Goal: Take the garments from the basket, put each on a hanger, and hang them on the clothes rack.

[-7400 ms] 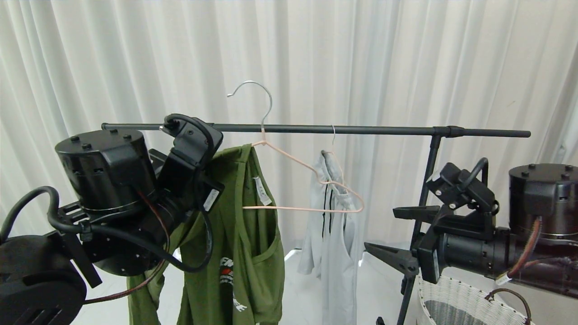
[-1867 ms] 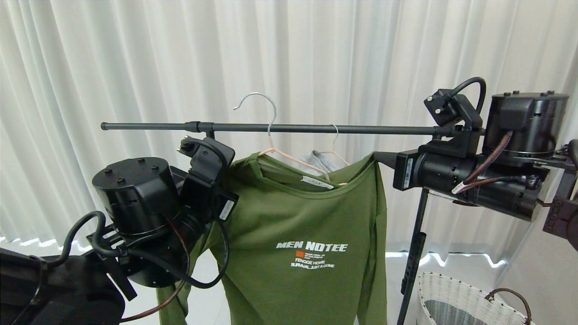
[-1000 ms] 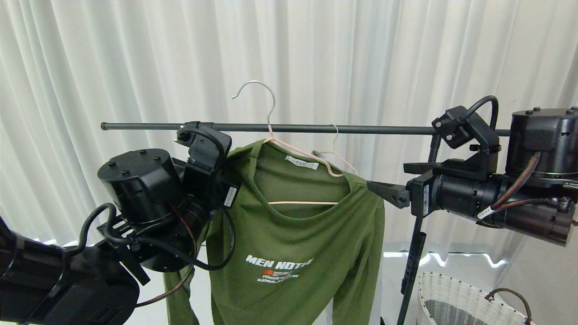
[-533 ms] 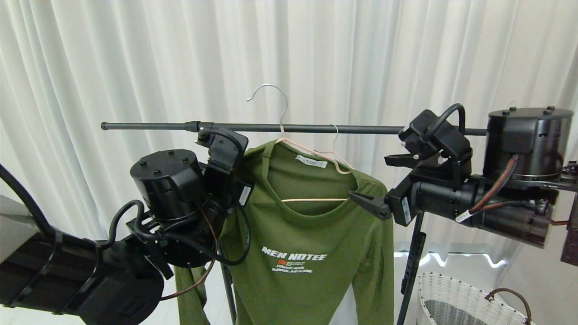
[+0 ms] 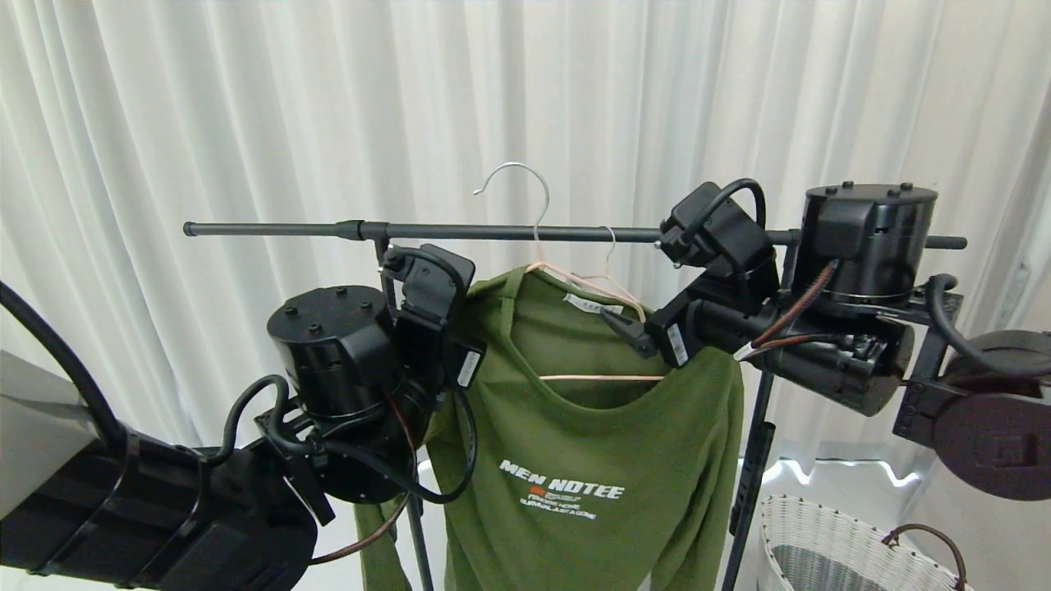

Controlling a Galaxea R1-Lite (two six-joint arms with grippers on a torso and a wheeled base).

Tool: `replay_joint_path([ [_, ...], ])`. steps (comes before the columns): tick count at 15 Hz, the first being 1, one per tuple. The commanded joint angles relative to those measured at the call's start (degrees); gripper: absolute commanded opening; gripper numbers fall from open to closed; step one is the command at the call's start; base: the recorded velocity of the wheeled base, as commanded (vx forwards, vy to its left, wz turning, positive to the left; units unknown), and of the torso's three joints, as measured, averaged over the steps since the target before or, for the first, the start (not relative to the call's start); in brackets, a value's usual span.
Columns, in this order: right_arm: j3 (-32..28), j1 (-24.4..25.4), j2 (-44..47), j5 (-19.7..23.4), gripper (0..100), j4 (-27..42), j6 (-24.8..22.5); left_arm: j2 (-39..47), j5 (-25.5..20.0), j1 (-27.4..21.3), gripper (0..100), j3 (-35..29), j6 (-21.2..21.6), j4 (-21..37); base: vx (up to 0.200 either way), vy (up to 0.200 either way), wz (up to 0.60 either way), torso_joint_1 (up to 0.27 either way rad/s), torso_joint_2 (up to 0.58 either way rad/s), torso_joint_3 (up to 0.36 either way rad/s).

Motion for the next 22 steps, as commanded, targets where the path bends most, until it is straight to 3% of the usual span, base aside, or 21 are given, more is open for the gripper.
replay_joint_path([
  [1,-0.5,-0.2,3.7,-2.2,100,-2.0,-1.4,0.0,0.1,-0.4,0,0.1,-0.1,0.0,0.0,0.0,0.0,0.0,0.0,0.0],
  [12,-0.1,-2.6,3.8,-2.4,100,-4.1,-3.1,0.0,-0.1,-2.5,0,0.3,0.1,-2.0,0.0,0.0,0.0,0.0,0.0,0.0],
  [13,0.0,-2.6,3.7,-2.4,0,-4.1,-3.1,0.0,-0.1,-2.5,0,0.2,0.2,-2.0,0.0,0.0,0.0,0.0,0.0,0.0],
  [22,0.9,-1.3,3.3,-2.5,0,-4.3,-3.0,0.1,-0.1,-2.5,0,0.2,-0.2,-2.0,0.0,0.0,0.0,0.0,0.0,0.0],
])
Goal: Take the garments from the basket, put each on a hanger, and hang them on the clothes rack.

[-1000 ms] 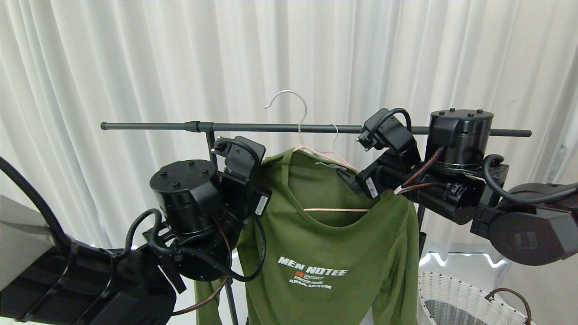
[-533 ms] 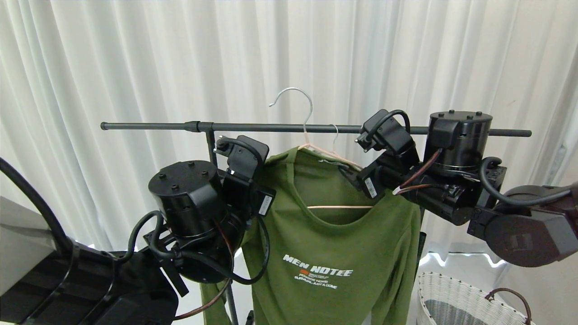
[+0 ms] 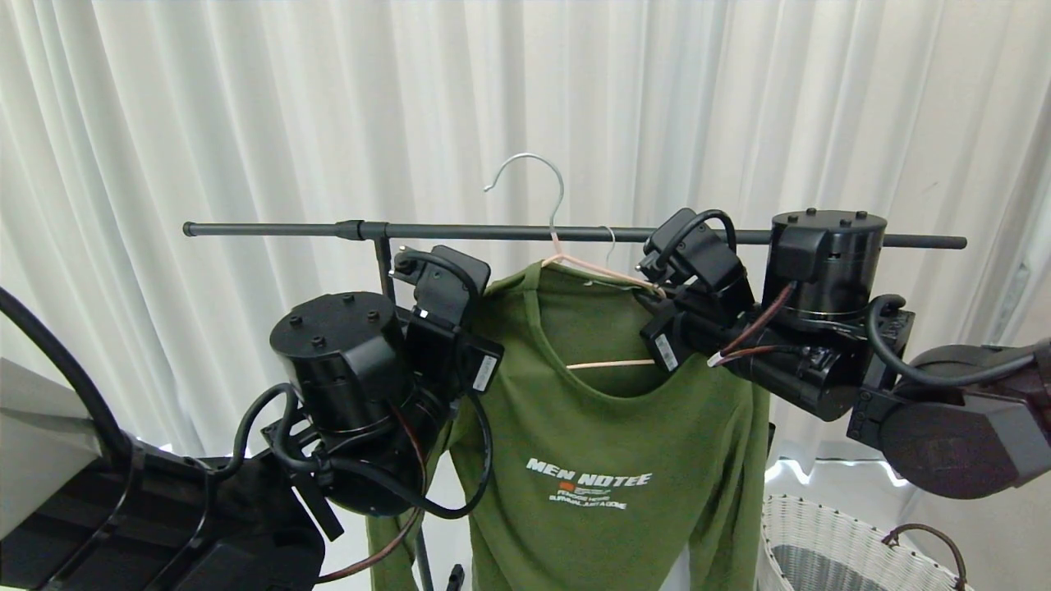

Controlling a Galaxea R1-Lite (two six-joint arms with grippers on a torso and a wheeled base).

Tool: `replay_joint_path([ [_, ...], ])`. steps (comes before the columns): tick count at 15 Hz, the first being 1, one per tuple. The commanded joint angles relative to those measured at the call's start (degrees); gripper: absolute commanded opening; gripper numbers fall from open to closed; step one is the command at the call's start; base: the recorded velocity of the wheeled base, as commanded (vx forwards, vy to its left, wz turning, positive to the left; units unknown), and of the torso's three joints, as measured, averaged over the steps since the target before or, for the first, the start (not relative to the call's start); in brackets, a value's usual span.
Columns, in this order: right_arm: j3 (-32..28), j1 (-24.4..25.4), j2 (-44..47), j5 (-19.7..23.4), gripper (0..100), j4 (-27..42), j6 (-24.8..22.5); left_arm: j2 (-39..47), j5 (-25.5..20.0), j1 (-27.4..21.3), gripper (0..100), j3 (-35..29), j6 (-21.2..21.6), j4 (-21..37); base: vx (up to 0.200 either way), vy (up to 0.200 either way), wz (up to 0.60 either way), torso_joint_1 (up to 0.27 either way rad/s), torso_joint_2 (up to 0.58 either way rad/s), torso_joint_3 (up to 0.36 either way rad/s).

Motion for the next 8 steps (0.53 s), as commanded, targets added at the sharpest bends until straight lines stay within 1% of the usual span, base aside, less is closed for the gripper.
replay_joint_path([
  [1,0.2,0.0,-0.4,-0.1,0,-0.1,0.1,0.4,0.0,0.0,0,-0.1,-0.1,-0.1,0.0,0.0,0.0,0.0,0.0,0.0],
  [4,1.0,0.0,-1.2,-0.1,0,-0.1,0.2,1.0,0.0,0.1,0,0.2,0.2,-2.4,0.0,0.0,0.0,0.0,0.0,0.0],
  [5,1.6,0.0,-1.9,-0.1,0,-0.7,0.2,0.8,-0.1,0.1,0,0.5,0.3,-2.4,0.0,0.0,0.0,0.0,0.0,0.0],
  [6,2.6,0.0,-2.2,-0.2,0,-1.5,0.2,0.8,-0.1,0.0,100,0.5,0.3,-2.4,0.0,0.0,0.0,0.0,0.0,0.0],
  [8,4.3,-0.5,-3.0,-0.3,0,-2.6,0.2,1.2,-0.3,0.0,100,0.5,-0.3,-2.9,0.0,0.0,0.0,0.0,0.0,0.0],
])
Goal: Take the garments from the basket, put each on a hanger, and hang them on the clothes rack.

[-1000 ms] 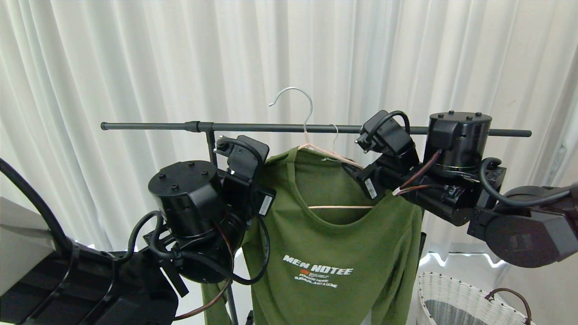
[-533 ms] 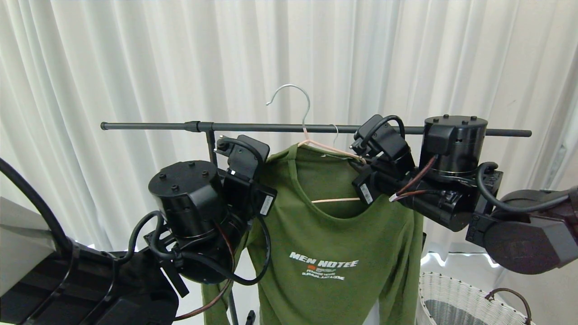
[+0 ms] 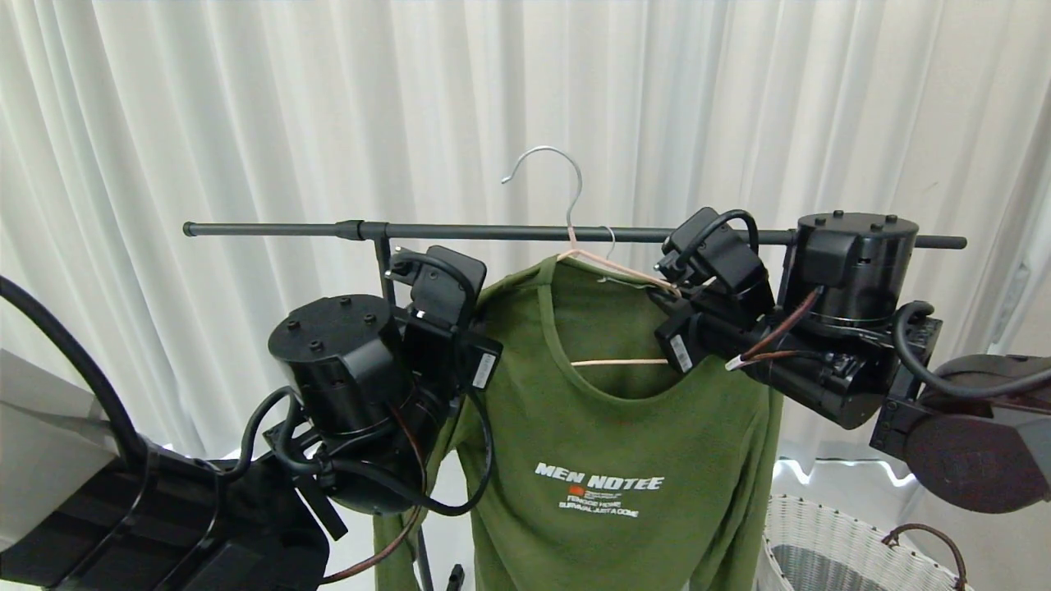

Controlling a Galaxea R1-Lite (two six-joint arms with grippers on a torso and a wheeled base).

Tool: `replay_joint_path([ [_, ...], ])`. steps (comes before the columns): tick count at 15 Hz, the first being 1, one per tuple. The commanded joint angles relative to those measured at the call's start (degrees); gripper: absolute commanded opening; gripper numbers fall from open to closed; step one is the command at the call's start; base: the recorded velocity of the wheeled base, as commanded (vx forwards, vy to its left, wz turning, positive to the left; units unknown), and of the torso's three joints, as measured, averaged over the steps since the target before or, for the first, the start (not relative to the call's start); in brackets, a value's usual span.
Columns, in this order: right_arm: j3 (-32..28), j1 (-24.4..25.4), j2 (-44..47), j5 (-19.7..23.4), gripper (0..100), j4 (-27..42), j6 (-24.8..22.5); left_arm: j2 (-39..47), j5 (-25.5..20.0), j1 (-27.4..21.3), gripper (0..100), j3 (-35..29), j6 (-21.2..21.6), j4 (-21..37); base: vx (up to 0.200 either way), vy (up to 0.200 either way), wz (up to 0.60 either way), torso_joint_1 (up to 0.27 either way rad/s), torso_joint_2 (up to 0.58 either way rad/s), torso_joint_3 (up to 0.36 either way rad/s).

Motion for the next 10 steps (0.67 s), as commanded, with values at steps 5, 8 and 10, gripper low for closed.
replay_joint_path([
  [5,2.0,-5.2,-2.5,-5.6,0,-0.2,0.4,-1.1,-2.9,-0.2,100,6.7,0.3,-7.1,0.0,0.0,0.0,0.0,0.0,0.0],
  [8,3.1,-6.3,-3.3,-5.7,0,-0.2,1.8,-4.3,-4.3,0.1,100,12.0,0.1,-7.1,0.0,0.0,0.0,0.0,0.0,0.0],
  [10,5.1,-6.3,-5.2,-5.6,0,-0.2,1.8,-5.2,-4.5,1.7,100,16.5,-2.0,-7.1,0.0,0.0,0.0,0.0,0.0,0.0],
])
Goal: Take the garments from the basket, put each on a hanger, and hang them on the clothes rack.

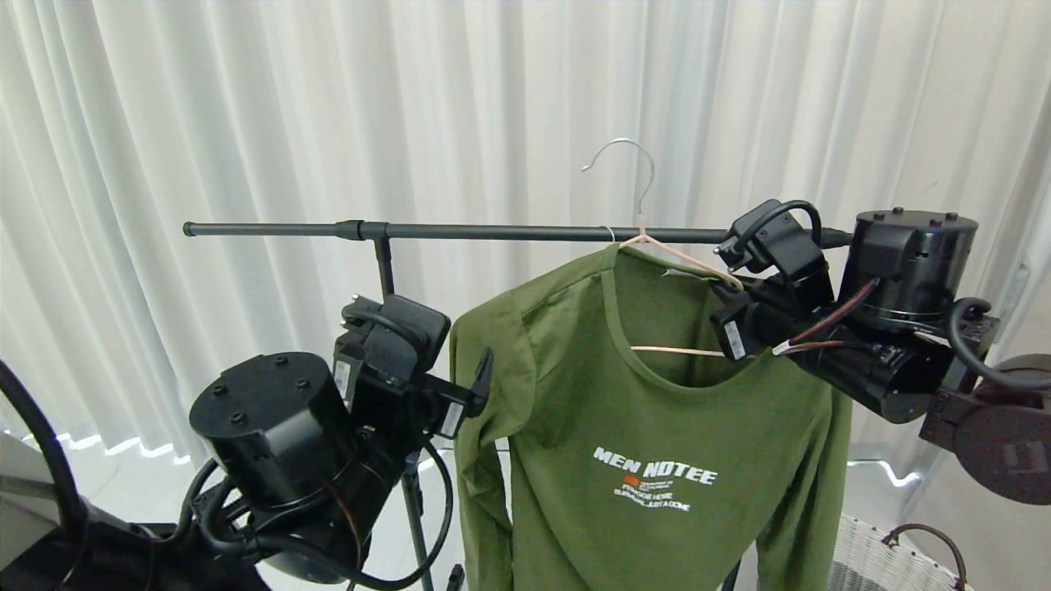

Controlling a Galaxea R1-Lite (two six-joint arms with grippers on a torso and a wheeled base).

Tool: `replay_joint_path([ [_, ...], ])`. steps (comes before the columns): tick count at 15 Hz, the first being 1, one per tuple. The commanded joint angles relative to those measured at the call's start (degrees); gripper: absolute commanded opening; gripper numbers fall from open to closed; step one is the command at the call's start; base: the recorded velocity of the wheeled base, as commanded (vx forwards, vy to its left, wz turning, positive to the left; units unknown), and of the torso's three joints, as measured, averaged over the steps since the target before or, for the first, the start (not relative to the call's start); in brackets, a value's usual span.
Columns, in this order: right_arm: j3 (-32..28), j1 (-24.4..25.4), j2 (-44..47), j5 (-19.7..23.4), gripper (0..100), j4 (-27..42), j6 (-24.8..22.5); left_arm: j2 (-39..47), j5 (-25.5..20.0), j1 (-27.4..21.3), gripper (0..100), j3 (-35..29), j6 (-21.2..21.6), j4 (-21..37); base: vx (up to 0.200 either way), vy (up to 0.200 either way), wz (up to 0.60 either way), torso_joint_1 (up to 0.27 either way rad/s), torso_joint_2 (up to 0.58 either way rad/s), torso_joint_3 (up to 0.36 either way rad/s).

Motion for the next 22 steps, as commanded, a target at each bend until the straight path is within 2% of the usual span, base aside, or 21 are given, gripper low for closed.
replay_joint_path([
  [1,1.7,-0.1,-2.5,0.1,0,0.0,0.0,-1.5,-0.3,1.5,100,4.6,-2.5,0.0,0.0,0.0,0.0,0.0,0.0,0.0],
  [4,2.9,-0.2,-5.0,0.1,0,0.0,0.2,-1.2,-4.8,3.2,100,10.9,-7.9,0.0,0.0,0.0,0.0,0.0,0.0,0.0],
  [7,4.8,-0.1,-6.8,0.3,0,0.0,0.2,2.0,-12.6,6.7,100,12.8,-9.7,-0.6,0.0,0.0,0.0,0.0,0.0,0.0],
  [10,6.4,-0.1,-8.5,0.4,0,0.0,0.3,4.3,-13.6,9.1,100,12.6,-10.4,-3.4,0.0,0.0,0.0,0.0,0.0,0.0],
  [12,7.4,0.7,-9.9,0.7,0,0.0,0.3,7.1,-16.6,10.5,100,12.8,-11.6,-5.4,0.0,0.0,0.0,0.0,0.0,0.0],
  [14,8.0,1.3,-10.6,0.7,0,0.0,0.3,8.7,-16.7,10.6,100,12.8,-11.6,-7.2,0.0,0.0,0.0,0.0,0.0,0.0],
  [15,8.4,2.1,-11.2,0.7,0,0.0,0.3,10.0,-16.7,10.6,0,12.7,-11.3,-9.2,0.0,0.0,0.0,0.0,0.0,0.0],
  [19,8.9,3.5,-12.0,0.6,0,0.0,0.2,11.2,-16.6,10.6,0,12.9,-11.2,-10.1,0.0,0.0,0.0,0.0,0.0,0.0],
  [22,8.8,0.9,-12.1,0.2,0,0.0,0.1,10.8,-16.3,11.5,0,14.8,-11.4,-10.2,0.0,0.0,0.0,0.0,0.0,0.0],
])
